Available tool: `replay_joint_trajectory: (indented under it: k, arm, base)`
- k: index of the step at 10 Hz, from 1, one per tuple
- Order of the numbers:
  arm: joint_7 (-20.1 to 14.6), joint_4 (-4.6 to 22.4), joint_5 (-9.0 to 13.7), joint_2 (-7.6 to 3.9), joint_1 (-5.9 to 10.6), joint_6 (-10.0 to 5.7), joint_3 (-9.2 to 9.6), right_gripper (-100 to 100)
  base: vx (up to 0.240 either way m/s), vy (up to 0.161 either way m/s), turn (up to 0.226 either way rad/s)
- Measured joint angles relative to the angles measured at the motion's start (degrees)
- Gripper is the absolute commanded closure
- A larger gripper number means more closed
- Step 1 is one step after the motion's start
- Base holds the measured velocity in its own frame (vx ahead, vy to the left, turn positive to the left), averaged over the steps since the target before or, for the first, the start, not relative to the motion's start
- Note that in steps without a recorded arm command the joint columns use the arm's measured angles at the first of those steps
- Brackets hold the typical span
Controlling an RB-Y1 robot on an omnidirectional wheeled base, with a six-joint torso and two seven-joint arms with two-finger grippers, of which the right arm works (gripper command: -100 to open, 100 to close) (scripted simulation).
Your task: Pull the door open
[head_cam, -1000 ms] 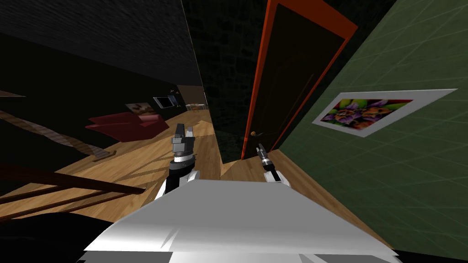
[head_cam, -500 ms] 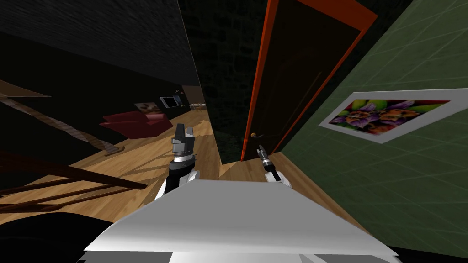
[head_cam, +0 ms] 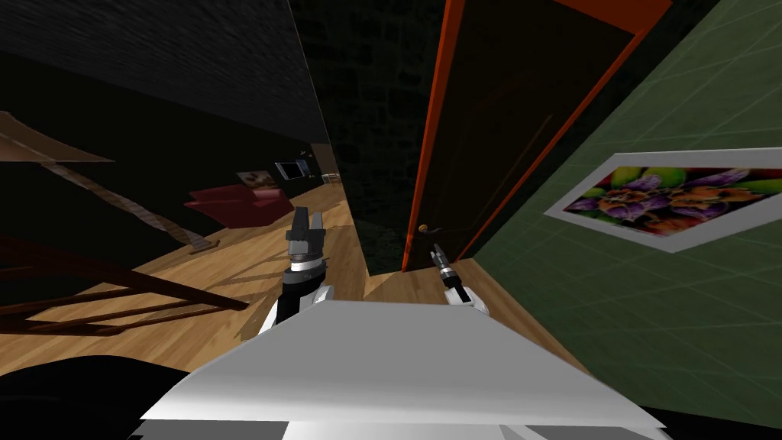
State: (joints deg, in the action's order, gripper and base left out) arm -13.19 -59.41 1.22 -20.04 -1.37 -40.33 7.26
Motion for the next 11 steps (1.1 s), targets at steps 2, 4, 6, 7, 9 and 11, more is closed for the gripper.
replay_joint_trajectory:
  k: [2, 4, 6, 7, 9, 11]
  arm:
    - [-0.4, 2.94, 0.13, -0.44, 1.18, -0.41, 0.16, -100]
    - [-1.05, 4.57, 0.34, -1.27, 1.5, -0.21, 0.32, -100]
    - [-1.44, 7.44, 0.45, -1.67, 2.66, -0.93, 0.44, -100]
    - [-1.74, 8.42, 0.53, -2.02, 2.94, -1.06, 0.51, -100]
    - [-2.06, 10.11, 0.61, -2.32, 3.52, -1.48, 0.6, -100]
    - [-0.51, 12.04, 1.26, -1.1, 5.01, -1.08, -1.23, -100]
  base:
    - [0.069, -0.107, 0.124]
    - [0.08, -0.13, 0.071]
    - [0.057, -0.093, 0.088]
    - [0.078, -0.104, 0.083]
    - [0.053, -0.019, 0.125]
    - [0.142, 0.007, 0.265]
